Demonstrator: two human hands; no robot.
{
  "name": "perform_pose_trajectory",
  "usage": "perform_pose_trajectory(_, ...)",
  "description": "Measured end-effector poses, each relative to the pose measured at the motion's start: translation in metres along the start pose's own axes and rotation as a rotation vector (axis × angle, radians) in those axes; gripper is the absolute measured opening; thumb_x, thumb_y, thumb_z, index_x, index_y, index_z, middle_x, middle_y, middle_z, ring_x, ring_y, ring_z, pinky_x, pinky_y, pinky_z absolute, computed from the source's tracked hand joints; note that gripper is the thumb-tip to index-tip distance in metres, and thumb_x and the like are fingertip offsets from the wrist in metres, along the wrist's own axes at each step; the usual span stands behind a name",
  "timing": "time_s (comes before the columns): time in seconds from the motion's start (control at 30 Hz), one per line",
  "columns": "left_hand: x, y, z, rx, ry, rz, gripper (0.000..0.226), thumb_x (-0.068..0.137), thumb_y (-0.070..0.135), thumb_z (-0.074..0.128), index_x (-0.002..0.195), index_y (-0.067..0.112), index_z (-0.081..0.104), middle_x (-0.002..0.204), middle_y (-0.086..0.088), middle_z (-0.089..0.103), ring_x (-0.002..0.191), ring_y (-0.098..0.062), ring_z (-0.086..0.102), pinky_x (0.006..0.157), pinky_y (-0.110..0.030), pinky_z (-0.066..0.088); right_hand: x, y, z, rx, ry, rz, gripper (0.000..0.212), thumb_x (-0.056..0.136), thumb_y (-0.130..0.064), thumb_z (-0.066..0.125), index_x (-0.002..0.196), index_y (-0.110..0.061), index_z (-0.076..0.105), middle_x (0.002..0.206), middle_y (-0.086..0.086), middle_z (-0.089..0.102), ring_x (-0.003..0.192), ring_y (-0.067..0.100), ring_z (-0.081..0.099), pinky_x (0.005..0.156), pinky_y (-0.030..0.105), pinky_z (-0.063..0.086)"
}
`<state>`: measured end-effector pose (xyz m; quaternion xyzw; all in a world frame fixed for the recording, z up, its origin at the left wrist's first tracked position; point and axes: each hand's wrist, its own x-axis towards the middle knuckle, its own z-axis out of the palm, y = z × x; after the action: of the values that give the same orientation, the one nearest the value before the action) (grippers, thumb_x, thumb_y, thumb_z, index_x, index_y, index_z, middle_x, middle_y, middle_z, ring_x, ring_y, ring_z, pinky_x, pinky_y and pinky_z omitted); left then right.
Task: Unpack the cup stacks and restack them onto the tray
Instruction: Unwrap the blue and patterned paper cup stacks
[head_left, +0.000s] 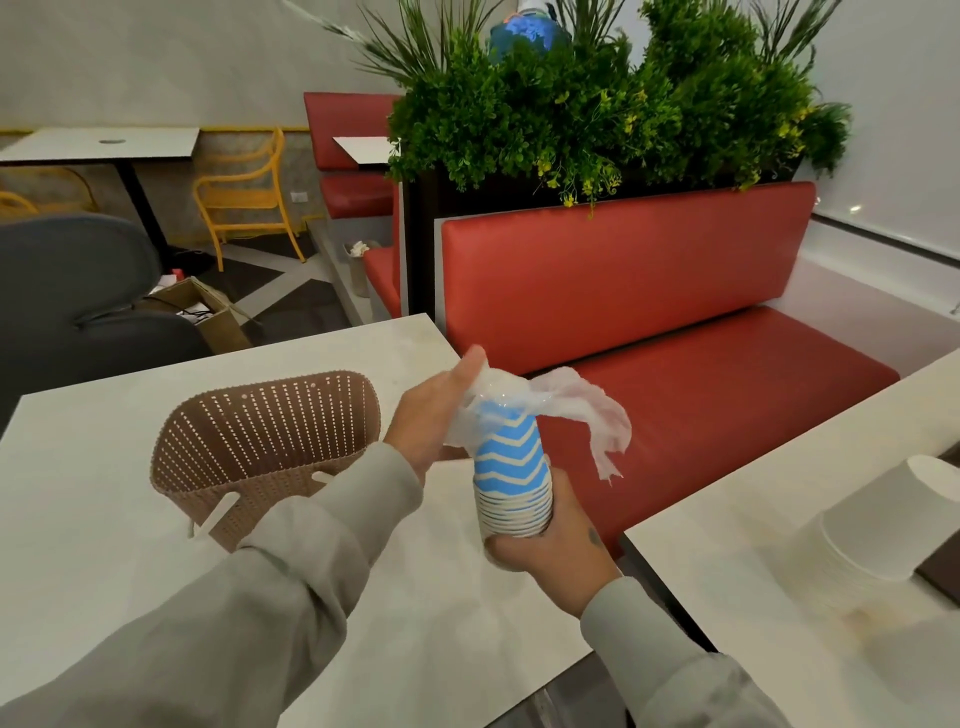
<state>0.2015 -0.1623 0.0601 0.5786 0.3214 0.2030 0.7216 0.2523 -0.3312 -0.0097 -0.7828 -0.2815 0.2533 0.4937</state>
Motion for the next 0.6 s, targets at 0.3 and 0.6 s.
perform_pose_trajectory(0.3,0.003,-0.012,-0.002,-0.044,0.052,0.141,0.03,0.088,0.006,0.064,0.112,0.024,0.064,0.1,-0.001,0.065,0.092,-0.024,0.065,0.073,-0.045,0.061,0.003,0.008,-0.006,-0.033,0.011,0.032,0.065,0.07,-0.016,0.083,0.121,-0.029,0.044,0.097,-0.006,0.064,0.08,0.01,0.062,0.059,0.014,0.051)
perform_pose_trajectory(0.6,-0.002,-0.022,0.007,0.056,-0.013,0.117,0.022,0.071,0.031,0.063,0.083,0.017,0.074,0.083,-0.002,0.071,0.079,-0.018,0.063,0.072,-0.033,0.053,-0.008,0.017,-0.012,-0.075,0.075,0.026,0.072,0.065,-0.026,0.085,0.122,-0.032,0.042,0.101,-0.006,0.062,0.088,0.013,0.062,0.065,0.019,0.052)
